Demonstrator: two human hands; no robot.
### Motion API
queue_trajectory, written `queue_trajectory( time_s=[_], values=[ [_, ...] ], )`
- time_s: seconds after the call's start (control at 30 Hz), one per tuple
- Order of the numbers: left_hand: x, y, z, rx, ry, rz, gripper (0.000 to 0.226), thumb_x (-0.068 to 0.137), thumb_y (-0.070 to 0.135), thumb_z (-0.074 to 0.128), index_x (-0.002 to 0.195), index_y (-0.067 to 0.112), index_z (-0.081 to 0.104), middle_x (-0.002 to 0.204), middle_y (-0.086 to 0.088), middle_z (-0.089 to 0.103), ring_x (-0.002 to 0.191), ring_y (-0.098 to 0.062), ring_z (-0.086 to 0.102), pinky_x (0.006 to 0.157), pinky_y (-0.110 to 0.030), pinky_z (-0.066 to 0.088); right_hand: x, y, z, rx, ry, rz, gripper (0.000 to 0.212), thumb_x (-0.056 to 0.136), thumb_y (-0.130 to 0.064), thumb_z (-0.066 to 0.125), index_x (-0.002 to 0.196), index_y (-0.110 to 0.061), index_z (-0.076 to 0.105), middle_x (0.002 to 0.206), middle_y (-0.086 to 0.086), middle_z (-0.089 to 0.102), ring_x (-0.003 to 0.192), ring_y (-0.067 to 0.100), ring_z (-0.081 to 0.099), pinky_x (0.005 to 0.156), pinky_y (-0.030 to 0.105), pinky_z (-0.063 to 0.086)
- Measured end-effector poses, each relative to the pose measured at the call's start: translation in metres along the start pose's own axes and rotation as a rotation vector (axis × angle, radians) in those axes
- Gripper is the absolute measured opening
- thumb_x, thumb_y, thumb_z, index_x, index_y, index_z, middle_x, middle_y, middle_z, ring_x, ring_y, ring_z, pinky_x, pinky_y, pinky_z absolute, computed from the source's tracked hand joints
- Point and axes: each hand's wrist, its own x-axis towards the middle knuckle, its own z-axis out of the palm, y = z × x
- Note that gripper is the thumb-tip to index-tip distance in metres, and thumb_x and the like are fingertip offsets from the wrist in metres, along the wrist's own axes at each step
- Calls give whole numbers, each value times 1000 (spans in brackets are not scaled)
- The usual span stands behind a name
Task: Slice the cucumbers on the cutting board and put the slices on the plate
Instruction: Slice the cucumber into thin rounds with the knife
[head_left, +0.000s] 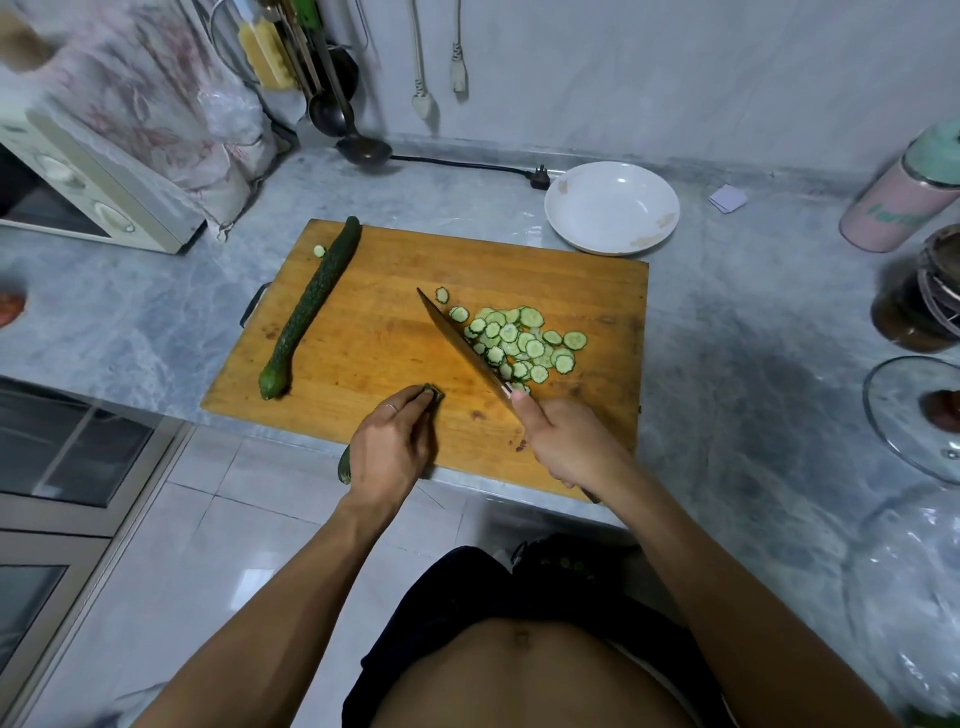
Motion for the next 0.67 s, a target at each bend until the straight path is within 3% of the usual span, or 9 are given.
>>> queue_trajectory(
  time_s=[0.3,0.4,0.5,0.67],
  values=[
    [0,-6,4,48,-11,36,27,89,16,64,114,13,74,121,-7,69,102,-26,69,70,-37,59,-25,-12,10,-149,-81,-84,58,104,-52,25,64,-15,46,64,1,49,60,9,43,57,31,28],
    [-1,-3,3,68,-8,62,26,90,18,56,106,13,75,113,-5,71,97,-28,68,64,-32,54,-34,-19,13,-181,-99,-84,60,103,-54,23,72,-12,51,74,5,54,66,10,46,59,34,33],
    [-1,1,0,63,16,81,15,83,1,65,93,9,74,97,-6,70,82,-30,65,54,-27,46,-40,-24,14,-187,-111,-87,61,104,-52,24,76,-7,54,75,9,56,65,15,48,61,37,39],
    [-1,-1,3,43,15,91,21,89,12,54,95,10,74,104,-2,71,86,-26,65,58,-24,44,-40,-26,12,-182,-105,-80,57,105,-51,24,68,-14,47,71,4,53,64,15,50,61,38,41]
  ],
)
